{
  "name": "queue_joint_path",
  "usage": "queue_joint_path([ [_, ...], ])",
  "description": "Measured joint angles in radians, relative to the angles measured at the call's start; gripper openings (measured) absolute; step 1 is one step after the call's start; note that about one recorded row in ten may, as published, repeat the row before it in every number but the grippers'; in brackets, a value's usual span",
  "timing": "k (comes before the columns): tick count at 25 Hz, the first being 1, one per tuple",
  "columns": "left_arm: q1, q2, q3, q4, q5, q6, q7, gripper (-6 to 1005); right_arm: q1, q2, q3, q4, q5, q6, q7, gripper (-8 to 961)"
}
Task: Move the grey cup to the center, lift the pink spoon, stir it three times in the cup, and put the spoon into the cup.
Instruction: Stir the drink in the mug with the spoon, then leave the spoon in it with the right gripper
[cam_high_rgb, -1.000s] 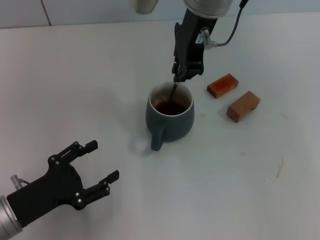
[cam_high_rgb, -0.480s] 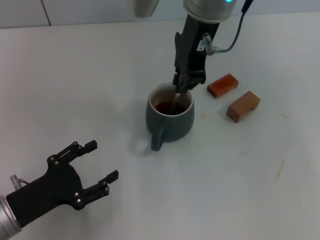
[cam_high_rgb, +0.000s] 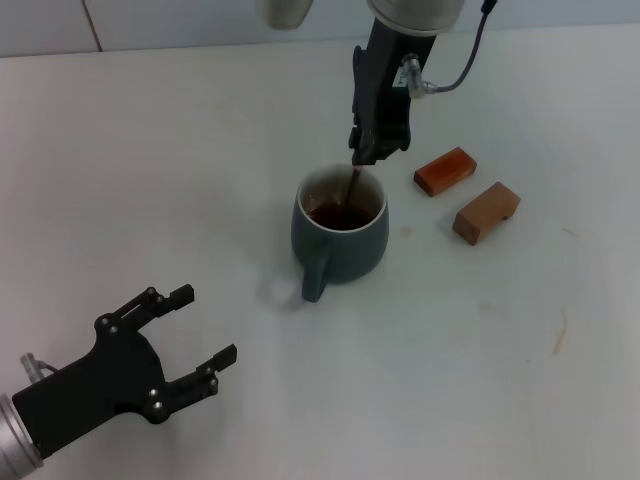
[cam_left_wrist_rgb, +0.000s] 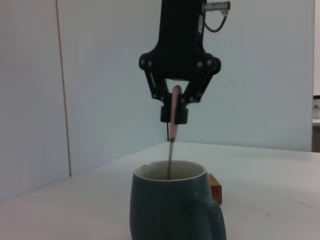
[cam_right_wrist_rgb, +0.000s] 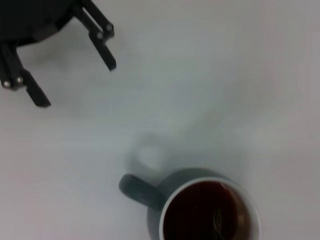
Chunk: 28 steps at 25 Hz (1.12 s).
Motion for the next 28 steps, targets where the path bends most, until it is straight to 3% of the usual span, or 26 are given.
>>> queue_joint_path([
  [8, 0.004, 0.0, 0.0, 0.0, 0.0, 0.002, 0.0, 809, 0.001, 0.002, 0.0, -0.004, 0.024, -0.067, -0.004, 216],
  [18, 0.001, 0.001, 0.0, 0.005, 0.0, 0.003, -0.004, 809, -0.005, 0.0, -0.021, -0.001, 0.029, -0.001, 0.0, 226],
  [28, -0.004, 0.001, 0.009, 0.008, 0.0, -0.003, -0.007, 809, 0.0, 0.001, -0.024, -0.005, 0.014, -0.055, 0.001, 235],
])
